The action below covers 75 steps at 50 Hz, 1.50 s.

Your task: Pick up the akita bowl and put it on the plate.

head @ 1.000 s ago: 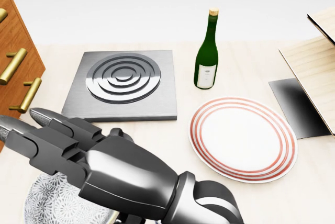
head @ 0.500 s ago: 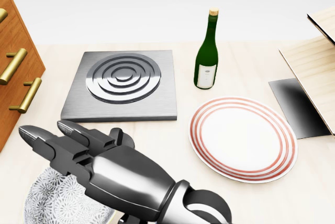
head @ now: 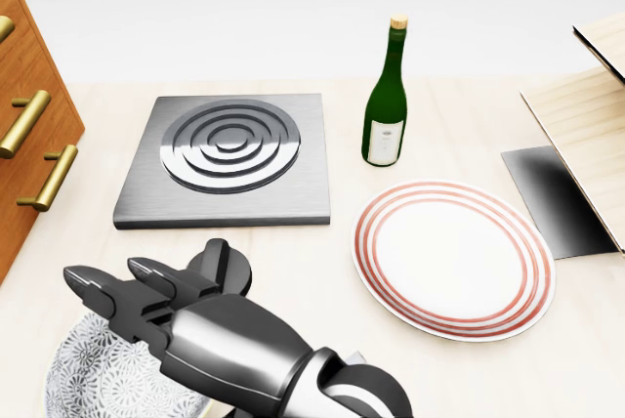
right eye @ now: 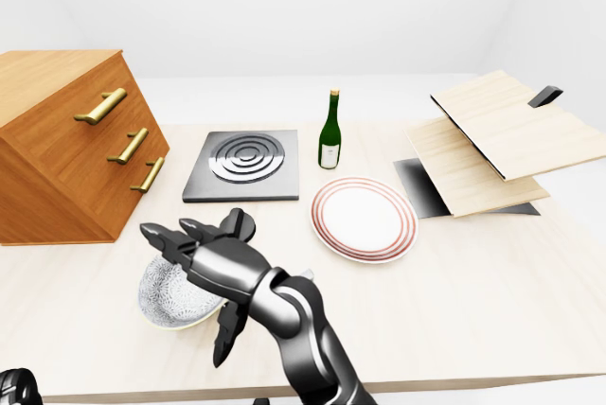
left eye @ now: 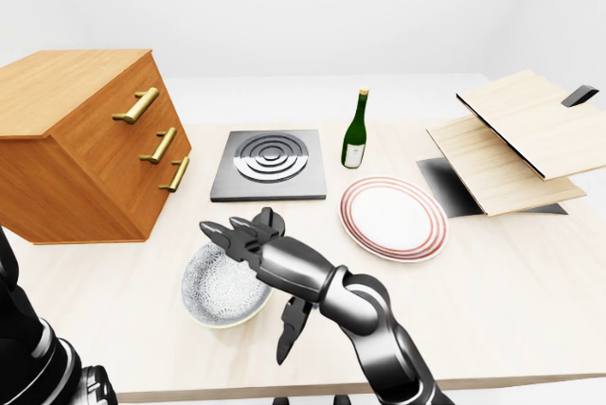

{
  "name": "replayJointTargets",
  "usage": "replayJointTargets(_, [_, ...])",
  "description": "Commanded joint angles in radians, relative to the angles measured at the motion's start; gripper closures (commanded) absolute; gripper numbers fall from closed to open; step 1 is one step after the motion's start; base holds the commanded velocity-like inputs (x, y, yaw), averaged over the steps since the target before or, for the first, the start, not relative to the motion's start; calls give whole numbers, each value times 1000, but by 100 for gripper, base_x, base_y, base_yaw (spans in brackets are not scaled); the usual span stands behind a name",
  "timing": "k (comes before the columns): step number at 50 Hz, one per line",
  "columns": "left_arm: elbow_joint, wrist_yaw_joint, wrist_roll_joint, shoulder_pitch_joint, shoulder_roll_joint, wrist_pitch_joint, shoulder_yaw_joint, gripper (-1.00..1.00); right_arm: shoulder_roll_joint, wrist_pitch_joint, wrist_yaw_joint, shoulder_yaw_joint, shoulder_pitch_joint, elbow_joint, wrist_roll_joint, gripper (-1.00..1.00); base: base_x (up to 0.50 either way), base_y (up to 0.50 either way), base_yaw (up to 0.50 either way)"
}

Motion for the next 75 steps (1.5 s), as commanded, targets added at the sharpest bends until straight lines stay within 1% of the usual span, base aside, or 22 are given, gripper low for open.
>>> replayJointTargets(1, [-3, 0, -7, 0, 3, 0, 1, -100, 7, 0, 0, 11, -5, 42, -62, -100, 0, 0, 0])
replayJointTargets(7, [1, 0, -6, -1, 3, 0, 0, -100, 18, 0, 0, -8, -23, 86, -108, -100, 0, 0, 0])
replayJointTargets(12, [-3, 0, -5, 1, 0, 0, -2, -100, 14, 0, 0, -14, -23, 114, -162, -100, 0, 0, 0])
replayJointTargets(15, [-1, 0, -1, 1, -2, 0, -4, -100, 31, 0, 0, -25, -24, 124, -185, -100, 0, 0, 0])
replayJointTargets(21, [2, 0, -5, -1, 0, 0, -3, -100, 29, 0, 0, -33, -14, 158, -211, -100, 0, 0, 0])
replayJointTargets(26, [-2, 0, -11, -1, 1, 0, -1, -100, 37, 0, 0, -50, -25, 171, -227, -100, 0, 0, 0])
replayJointTargets(38, [1, 0, -19, -3, 7, 0, 1, -100, 67, 0, 0, -48, -49, 197, -283, -100, 0, 0, 0])
replayJointTargets(45, [5, 0, -19, -3, 8, 0, 2, -100, 87, 0, 0, -47, -55, 220, -294, -100, 0, 0, 0])
replayJointTargets(49, [1, 0, -21, -1, 7, 0, 2, -100, 83, 0, 0, -56, -65, 237, -283, -100, 0, 0, 0])
replayJointTargets(55, [0, 0, -24, 0, 8, 0, 2, -100, 83, 0, 0, -43, -54, 236, -285, -100, 0, 0, 0])
replayJointTargets(62, [2, 0, -27, 0, 10, 0, 3, -100, 94, 0, 0, -13, -46, 234, -302, -100, 0, 0, 0])
replayJointTargets(71, [-3, 0, -33, 1, 14, 0, 5, -100, 82, 0, 0, 38, -15, 225, -321, -100, 0, 0, 0])
replayJointTargets(72, [-1, 0, -32, 1, 14, 0, 5, -100, 91, 0, 0, 38, -9, 224, -324, -100, 0, 0, 0])
replayJointTargets(75, [-1, 0, -31, 2, 12, 0, 5, -100, 88, 0, 0, 50, 0, 228, -338, -100, 0, 0, 0])
